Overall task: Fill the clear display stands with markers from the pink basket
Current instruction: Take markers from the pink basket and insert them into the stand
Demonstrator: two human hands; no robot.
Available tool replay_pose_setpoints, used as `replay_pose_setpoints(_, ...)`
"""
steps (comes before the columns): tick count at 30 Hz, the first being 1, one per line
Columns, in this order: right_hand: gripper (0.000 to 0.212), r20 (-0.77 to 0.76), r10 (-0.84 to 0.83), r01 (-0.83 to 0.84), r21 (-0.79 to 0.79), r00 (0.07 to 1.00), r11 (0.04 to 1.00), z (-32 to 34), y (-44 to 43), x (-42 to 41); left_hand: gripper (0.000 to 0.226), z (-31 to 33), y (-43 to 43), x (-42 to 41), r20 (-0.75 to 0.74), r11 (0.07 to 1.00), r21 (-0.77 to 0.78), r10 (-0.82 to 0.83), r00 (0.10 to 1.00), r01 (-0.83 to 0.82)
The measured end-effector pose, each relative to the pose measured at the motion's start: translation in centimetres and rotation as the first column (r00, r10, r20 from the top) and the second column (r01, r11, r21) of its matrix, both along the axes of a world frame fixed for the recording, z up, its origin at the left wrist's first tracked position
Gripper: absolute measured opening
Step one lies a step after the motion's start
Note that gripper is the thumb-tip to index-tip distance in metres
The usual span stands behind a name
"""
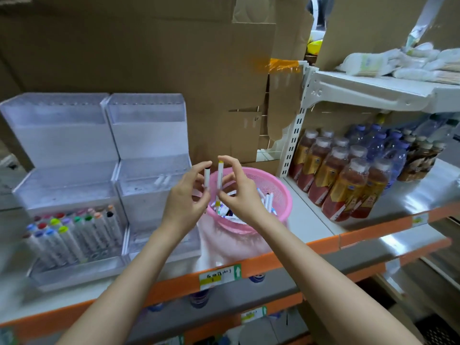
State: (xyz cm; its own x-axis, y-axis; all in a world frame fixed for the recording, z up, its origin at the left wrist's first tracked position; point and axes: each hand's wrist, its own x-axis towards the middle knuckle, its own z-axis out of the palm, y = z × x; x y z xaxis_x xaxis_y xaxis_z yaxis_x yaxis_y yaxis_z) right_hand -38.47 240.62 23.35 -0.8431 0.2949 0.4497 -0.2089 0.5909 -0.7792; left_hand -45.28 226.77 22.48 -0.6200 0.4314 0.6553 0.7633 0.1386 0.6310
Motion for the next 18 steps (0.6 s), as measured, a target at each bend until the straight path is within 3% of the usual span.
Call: replay_pose_setpoints(18,0.068,-0.041,0.206,-0.209,-0.063,0.978,0.976,0.1,-18.6,-6.7,0.060,0.8,-19.2,-4.0,0.035,0.978,-0.006,0.207,0.978,-0.207)
